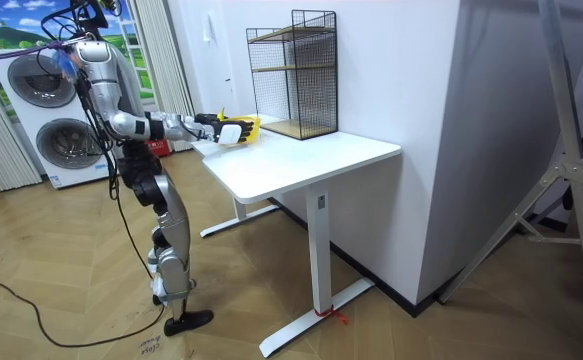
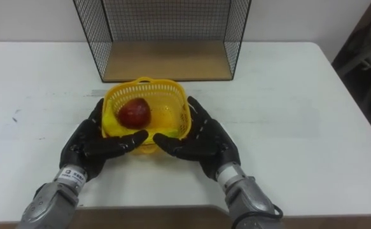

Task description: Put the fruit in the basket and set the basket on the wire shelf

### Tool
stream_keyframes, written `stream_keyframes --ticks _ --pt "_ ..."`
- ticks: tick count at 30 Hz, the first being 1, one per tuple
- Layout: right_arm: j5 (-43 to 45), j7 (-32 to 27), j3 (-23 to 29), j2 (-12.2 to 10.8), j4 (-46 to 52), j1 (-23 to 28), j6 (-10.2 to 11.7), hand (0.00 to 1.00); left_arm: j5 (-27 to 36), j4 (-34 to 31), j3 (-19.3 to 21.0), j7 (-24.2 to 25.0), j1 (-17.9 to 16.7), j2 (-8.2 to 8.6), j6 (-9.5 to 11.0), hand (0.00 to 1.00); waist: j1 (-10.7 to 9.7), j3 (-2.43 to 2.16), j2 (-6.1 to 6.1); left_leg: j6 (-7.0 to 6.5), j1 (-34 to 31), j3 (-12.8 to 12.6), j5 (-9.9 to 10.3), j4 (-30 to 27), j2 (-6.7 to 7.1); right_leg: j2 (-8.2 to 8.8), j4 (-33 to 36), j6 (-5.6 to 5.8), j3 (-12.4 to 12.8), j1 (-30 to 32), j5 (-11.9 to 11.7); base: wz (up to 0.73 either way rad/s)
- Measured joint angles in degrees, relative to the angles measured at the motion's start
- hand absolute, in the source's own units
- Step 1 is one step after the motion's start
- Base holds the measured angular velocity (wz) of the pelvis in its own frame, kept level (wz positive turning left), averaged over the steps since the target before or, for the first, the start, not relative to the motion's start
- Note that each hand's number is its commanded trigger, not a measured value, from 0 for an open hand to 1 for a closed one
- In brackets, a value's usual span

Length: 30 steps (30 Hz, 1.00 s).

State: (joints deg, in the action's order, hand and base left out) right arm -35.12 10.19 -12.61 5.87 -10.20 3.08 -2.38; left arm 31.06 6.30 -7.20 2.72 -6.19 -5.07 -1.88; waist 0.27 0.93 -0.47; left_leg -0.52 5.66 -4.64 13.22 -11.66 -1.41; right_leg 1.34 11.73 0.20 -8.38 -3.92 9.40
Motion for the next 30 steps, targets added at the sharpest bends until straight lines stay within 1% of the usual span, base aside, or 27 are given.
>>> stream_keyframes --ticks 9,12,15,18,21,24,27,29,30 --pt "0.90 -0.01 0.12 -0.33 -0.01 0.00 0.00 0.00 0.03 0.03 -0.02 0.00 0.01 0.14 0.18 0.00 -0.13 0.13 -0.07 0.00 -0.02 0.01 0.00 -0.01 0.02 0.00 -0.01 0.02 -0.26 -0.01 -0.01 0.00" --pt "0.94 -0.22 -0.09 -0.35 -0.02 -0.01 0.00 0.00 0.86 0.41 -0.16 -0.05 0.03 0.21 0.72 0.00 -0.13 0.14 -0.05 0.00 0.04 -0.12 0.00 -0.03 0.01 -0.01 -0.01 0.02 0.16 -0.02 -0.01 0.00" --pt "0.90 -1.07 -0.25 -0.35 -0.02 -0.04 0.07 0.00 0.87 0.41 -0.96 -0.98 0.17 0.20 1.13 0.00 -0.15 0.24 0.13 0.00 0.01 -0.31 0.00 0.00 0.01 -0.04 -0.02 0.09 0.33 0.07 -0.06 -0.02" --pt "1.03 -1.52 -0.36 -0.42 -0.02 -0.04 0.23 0.00 0.86 0.42 -1.39 -1.30 0.38 0.21 1.12 0.00 -0.20 0.29 0.21 0.00 0.02 -0.32 0.00 0.03 -0.01 -0.08 -0.02 0.07 0.39 0.07 -0.08 0.00" --pt "1.22 -2.04 -0.48 -0.40 -0.02 -0.05 0.62 0.00 0.85 0.43 -2.06 -1.41 0.59 0.20 1.13 0.00 -0.27 0.44 0.48 0.00 0.04 -0.38 0.00 0.03 -0.02 -0.07 -0.01 0.07 0.42 0.10 -0.08 0.00" --pt "1.33 -2.60 -0.59 -0.41 -0.02 -0.37 0.63 0.00 0.85 0.48 -2.34 -1.92 0.86 0.24 1.13 0.00 -0.35 0.40 0.65 0.00 0.03 -0.93 0.00 0.04 -0.09 -0.14 0.07 0.06 0.63 0.38 -0.09 -0.07" --pt "1.70 -3.12 -0.68 -0.40 -0.01 -0.95 0.63 0.00 0.79 0.48 -2.51 -2.09 1.21 0.23 1.11 0.00 -0.70 0.35 0.73 0.00 -0.12 -1.40 0.00 0.09 -0.14 -0.24 0.23 0.07 1.32 0.87 -0.18 -0.09" --pt "1.96 -3.40 -0.76 -0.41 -0.01 -1.72 0.63 0.00 0.79 0.50 -2.58 -2.09 1.35 0.23 1.08 0.00 -1.64 0.34 0.74 0.00 -0.12 -1.50 0.00 0.14 -0.16 -0.30 0.23 0.07 1.68 0.99 -0.21 -0.06" --pt "1.97 -3.51 -0.74 -0.37 -0.01 -1.90 0.63 0.00 0.79 0.50 -2.66 -2.09 1.43 0.22 1.05 0.00 -1.75 0.32 0.77 0.00 -0.08 -1.61 0.00 0.17 -0.18 -0.33 0.23 0.06 1.78 1.00 -0.21 -0.05"
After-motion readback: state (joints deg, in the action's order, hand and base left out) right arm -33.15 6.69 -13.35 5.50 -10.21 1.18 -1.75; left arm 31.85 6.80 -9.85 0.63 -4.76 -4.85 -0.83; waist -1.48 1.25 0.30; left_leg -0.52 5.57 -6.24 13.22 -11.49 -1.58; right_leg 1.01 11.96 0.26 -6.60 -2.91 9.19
